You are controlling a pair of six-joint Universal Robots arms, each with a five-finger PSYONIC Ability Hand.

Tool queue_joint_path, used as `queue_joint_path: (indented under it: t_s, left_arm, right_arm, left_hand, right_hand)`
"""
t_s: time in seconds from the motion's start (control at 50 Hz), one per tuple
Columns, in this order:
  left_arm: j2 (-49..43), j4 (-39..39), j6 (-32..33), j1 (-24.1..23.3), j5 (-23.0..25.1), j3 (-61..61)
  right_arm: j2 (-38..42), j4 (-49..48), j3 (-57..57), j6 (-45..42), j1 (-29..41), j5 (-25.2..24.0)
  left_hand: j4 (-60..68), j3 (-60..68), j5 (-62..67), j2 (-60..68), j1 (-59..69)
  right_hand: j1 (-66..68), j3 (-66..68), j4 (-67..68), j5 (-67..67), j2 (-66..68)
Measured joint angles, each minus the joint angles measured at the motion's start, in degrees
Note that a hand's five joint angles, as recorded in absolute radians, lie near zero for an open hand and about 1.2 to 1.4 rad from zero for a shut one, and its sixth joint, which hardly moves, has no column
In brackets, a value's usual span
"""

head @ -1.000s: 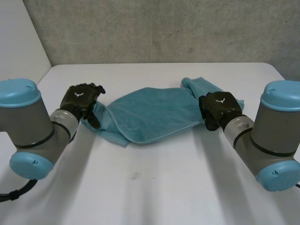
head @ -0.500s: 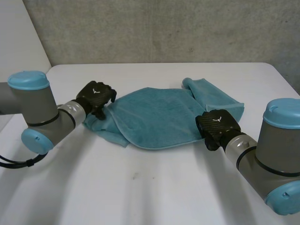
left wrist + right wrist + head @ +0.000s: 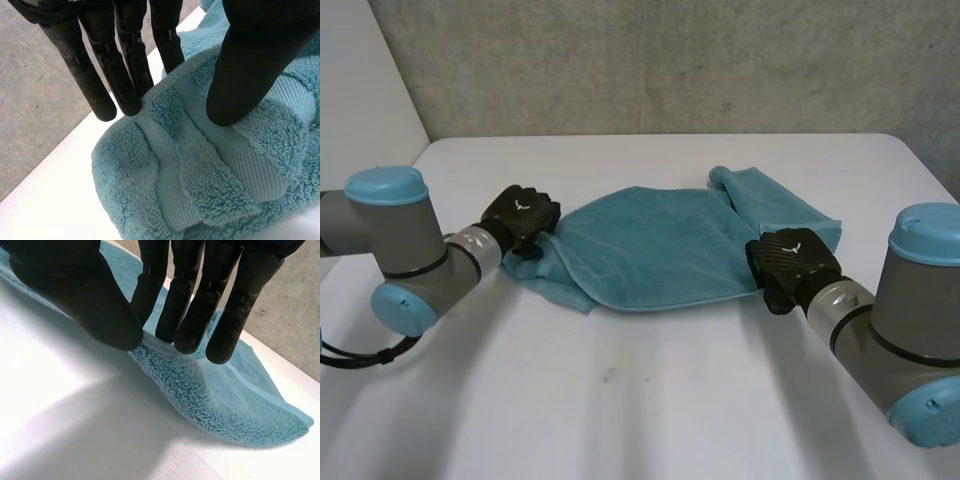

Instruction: Fold the laundry

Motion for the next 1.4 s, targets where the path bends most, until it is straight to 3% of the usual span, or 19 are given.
queue_joint_path:
  t_s: [0.16,0.2,0.3,0.34,0.38,0.44,0.58,0.7,0.72,0.74,0.84,0.96,1.1,1.16,1.24,1.4]
  left_arm:
    - [0.1,0.29,0.37,0.1,0.08,-0.55]
    - [0.21,0.85,1.48,0.47,0.05,-1.32]
    - [1.58,1.53,2.91,1.08,-1.18,-2.72]
    - [2.53,1.6,3.06,1.16,-2.06,-3.26]
    - [4.35,1.62,3.08,1.21,-3.54,-4.24]
    - [8.09,1.53,2.91,1.2,-5.84,-6.24]
    - [19.45,1.14,1.66,0.7,-8.77,-12.78]
    - [25.98,0.53,-1.14,0.06,-8.95,-16.31]
    - [30.58,-0.81,-4.1,-0.44,-8.83,-17.93]
    - [30.58,-0.81,-4.1,-0.44,-8.83,-17.93]
    - [38.18,-4.98,-8.85,-1.07,-8.51,-19.09]
    - [43.62,-8.11,-10.35,-1.88,-8.33,-20.41]
    - [47.47,-8.81,-10.18,-2.53,-8.15,-25.62]
    - [47.89,-8.66,-10.07,-2.56,-8.13,-27.17]
    - [48.05,-8.22,-9.92,-2.34,-8.14,-31.21]
    - [47.8,-7.2,-9.93,-1.79,-8.17,-34.29]
  right_arm:
    - [0.0,0.02,-0.11,0.21,-0.26,-0.09]
    - [0.0,0.05,-0.23,0.35,-0.28,-0.16]
    - [-0.03,0.22,-0.72,0.8,-0.78,-0.04]
    - [-0.1,0.37,-0.93,1.02,-1.34,0.07]
    - [-0.33,0.57,-1.21,1.56,-2.24,0.19]
    - [-1.13,1.01,-1.68,3.15,-4.09,0.37]
    - [-4.67,4.27,-2.27,11.97,-11.24,-0.56]
    - [-6.46,7.38,-1.6,16.18,-15.08,-4.21]
    - [-7.78,8.91,-0.21,16.11,-16.57,-8.36]
    - [-7.78,8.91,-0.21,16.11,-16.57,-8.36]
    - [-9.99,8.83,2.89,6.85,-17.0,-16.31]
    - [-10.45,7.49,2.88,-8.43,-16.49,-21.08]
    - [-3.34,10.5,-8.18,-25.42,-15.22,-22.01]
    - [-0.47,12.63,-12.26,-28.05,-14.63,-22.05]
    - [9.75,21.93,-25.3,-33.46,-12.98,-22.55]
    - [19.34,29.23,-35.5,-44.23,-11.44,-22.65]
  left_hand:
    - [1.82,1.84,1.6,1.84,2.34]
    - [13.3,13.21,12.82,13.68,13.96]
    - [18.89,18.67,16.1,18.92,15.38]
    - [18.9,18.69,16.1,18.96,15.38]
    - [18.91,18.74,16.1,19.03,15.38]
    - [18.91,18.85,16.1,19.08,15.38]
    - [18.92,18.89,16.1,19.15,15.38]
    - [18.92,18.93,16.1,19.18,15.38]
    - [18.93,18.94,16.1,19.19,15.38]
    - [18.93,18.94,16.1,19.19,15.38]
    - [18.93,18.95,16.1,19.19,15.38]
    - [18.93,18.96,16.1,19.2,15.38]
    - [18.96,18.96,16.1,19.21,15.38]
    - [19.04,18.96,16.1,19.22,15.38]
    - [19.14,19.05,16.1,19.24,15.38]
    - [19.14,19.06,16.1,19.27,15.38]
  right_hand:
    - [0.0,0.0,0.0,0.0,0.0]
    - [0.0,0.0,0.0,0.0,0.0]
    - [-0.14,-0.46,-0.63,-0.36,-0.53]
    - [-3.71,-5.08,-5.6,-4.37,-4.89]
    - [-20.35,-25.95,-25.7,-23.56,-26.11]
    - [-31.21,-38.87,-39.68,-38.29,-38.99]
    - [-34.71,-43.37,-44.74,-43.33,-42.73]
    - [-34.71,-43.37,-44.75,-43.34,-42.73]
    - [-34.71,-43.37,-44.74,-43.34,-42.73]
    - [-34.71,-43.37,-44.74,-43.34,-42.73]
    - [-34.71,-43.37,-44.74,-43.35,-42.73]
    - [-34.71,-43.37,-44.74,-43.33,-42.72]
    - [-31.82,-38.98,-39.67,-39.15,-38.78]
    - [-31.82,-38.84,-39.61,-39.06,-38.77]
    - [-31.83,-38.84,-39.6,-38.89,-38.77]
    - [-31.82,-38.61,-39.52,-38.76,-38.77]
